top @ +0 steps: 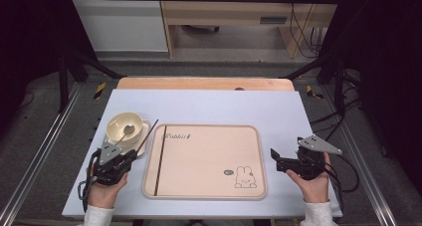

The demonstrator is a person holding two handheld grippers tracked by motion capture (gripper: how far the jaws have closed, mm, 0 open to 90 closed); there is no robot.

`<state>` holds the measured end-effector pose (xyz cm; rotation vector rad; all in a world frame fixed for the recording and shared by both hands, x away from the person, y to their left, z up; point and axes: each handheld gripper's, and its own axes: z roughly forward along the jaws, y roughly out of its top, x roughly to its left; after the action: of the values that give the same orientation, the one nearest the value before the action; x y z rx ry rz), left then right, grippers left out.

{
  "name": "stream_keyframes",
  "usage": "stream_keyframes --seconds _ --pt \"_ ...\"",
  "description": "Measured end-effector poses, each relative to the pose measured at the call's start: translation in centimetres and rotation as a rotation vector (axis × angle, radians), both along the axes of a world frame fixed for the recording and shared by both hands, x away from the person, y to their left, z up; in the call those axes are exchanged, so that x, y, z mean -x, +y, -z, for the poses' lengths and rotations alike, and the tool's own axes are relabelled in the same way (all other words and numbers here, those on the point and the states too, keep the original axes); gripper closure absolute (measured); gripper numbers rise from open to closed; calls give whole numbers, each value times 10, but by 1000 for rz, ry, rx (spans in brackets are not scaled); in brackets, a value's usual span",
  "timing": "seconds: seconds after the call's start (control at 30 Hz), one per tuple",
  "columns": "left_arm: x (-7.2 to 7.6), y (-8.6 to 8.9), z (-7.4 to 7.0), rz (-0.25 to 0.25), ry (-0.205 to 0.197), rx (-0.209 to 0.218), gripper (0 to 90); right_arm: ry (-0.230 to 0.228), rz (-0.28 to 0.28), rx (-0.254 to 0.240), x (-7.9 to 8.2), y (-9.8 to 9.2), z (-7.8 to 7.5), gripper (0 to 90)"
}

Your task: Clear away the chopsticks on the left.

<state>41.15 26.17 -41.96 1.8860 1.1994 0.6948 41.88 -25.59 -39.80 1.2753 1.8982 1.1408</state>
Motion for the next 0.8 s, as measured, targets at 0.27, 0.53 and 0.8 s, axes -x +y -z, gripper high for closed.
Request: stream_keyframes --seconds 0.27,0.53,0.8 --pt "4 -16 -4 -23 -24 19 853 6 1 -1 0 1 0 21" --pt "5 -35 -12 -41 -34 28 853 5 -3 3 -1 2 2 21" --pt "4 -52 -19 -61 -53 44 854 -3 -2 -4 1 0 -1 21"
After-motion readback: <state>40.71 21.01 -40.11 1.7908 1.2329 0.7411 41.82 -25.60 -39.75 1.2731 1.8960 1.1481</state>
